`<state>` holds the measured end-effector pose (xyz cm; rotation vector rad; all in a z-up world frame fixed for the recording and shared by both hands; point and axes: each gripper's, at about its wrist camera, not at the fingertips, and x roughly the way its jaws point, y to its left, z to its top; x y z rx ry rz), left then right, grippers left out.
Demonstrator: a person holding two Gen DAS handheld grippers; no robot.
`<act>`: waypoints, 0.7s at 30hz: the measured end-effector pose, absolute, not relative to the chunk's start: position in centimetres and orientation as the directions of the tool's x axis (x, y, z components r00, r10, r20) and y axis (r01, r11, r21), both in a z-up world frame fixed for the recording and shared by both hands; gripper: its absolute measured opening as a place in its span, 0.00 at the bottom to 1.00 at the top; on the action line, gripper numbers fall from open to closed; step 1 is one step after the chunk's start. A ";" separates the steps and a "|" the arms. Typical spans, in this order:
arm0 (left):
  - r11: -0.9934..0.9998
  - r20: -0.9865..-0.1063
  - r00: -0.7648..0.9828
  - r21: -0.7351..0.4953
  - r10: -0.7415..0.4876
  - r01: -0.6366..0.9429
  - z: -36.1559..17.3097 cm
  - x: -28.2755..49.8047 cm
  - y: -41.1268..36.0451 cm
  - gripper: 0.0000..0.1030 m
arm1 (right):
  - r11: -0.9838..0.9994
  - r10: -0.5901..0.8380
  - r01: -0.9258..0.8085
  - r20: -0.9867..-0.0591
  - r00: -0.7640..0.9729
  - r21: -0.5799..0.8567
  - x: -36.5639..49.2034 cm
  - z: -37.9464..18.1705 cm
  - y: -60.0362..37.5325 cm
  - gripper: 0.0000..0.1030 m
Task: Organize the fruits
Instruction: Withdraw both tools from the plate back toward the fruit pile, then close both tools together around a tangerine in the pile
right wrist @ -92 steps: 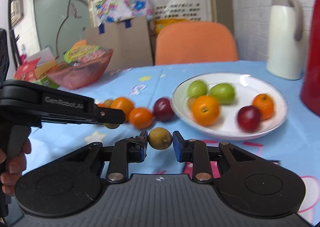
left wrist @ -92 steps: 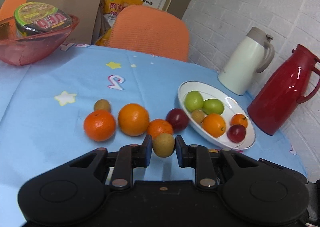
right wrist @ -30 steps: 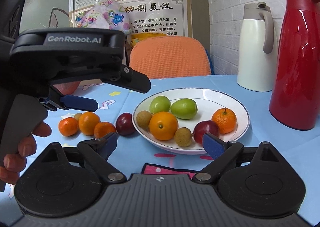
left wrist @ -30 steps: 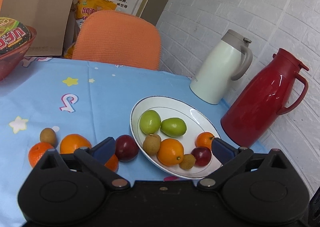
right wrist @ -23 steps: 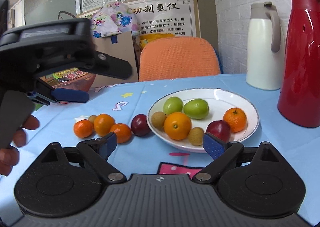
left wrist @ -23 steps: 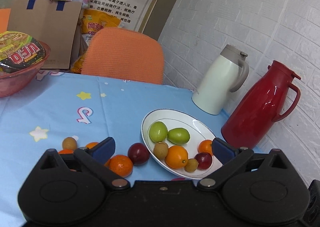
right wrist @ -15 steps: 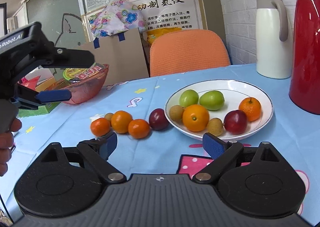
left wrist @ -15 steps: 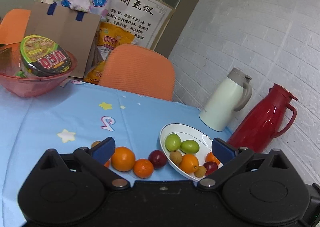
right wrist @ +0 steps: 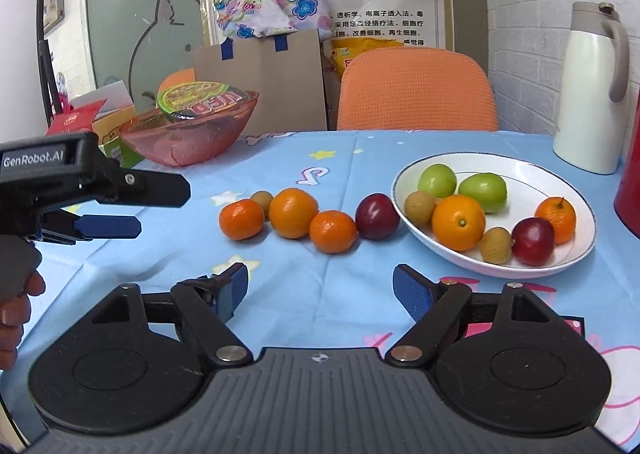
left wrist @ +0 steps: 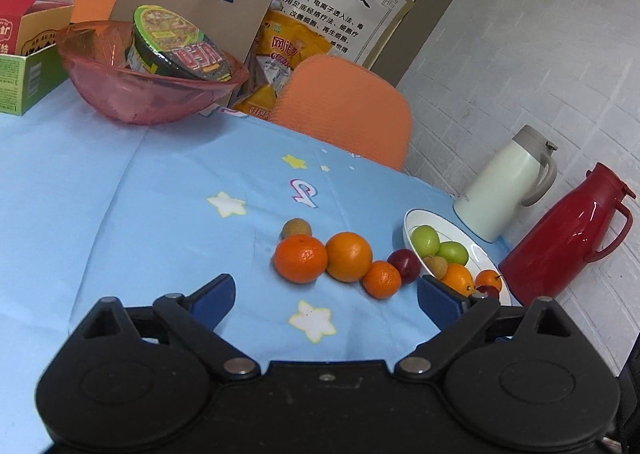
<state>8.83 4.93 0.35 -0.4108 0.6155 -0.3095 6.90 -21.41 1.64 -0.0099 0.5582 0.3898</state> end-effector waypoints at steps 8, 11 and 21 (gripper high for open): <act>0.906 -0.515 0.771 -0.382 -0.374 0.184 0.2 9.6 4.5 1.00 | 0.949 0.301 -0.306 -0.513 0.804 0.078 7.5 1.5 -20.4 1.00; 0.905 -0.521 0.765 -0.382 -0.379 0.188 0.2 10.5 4.3 1.00 | 0.953 0.287 -0.294 -0.519 0.805 0.072 8.2 1.5 -20.1 1.00; 0.896 -0.559 0.724 -0.402 -0.404 0.189 -0.6 14.0 3.8 0.69 | 0.951 0.302 -0.287 -0.546 0.782 0.115 11.1 0.9 -19.4 0.95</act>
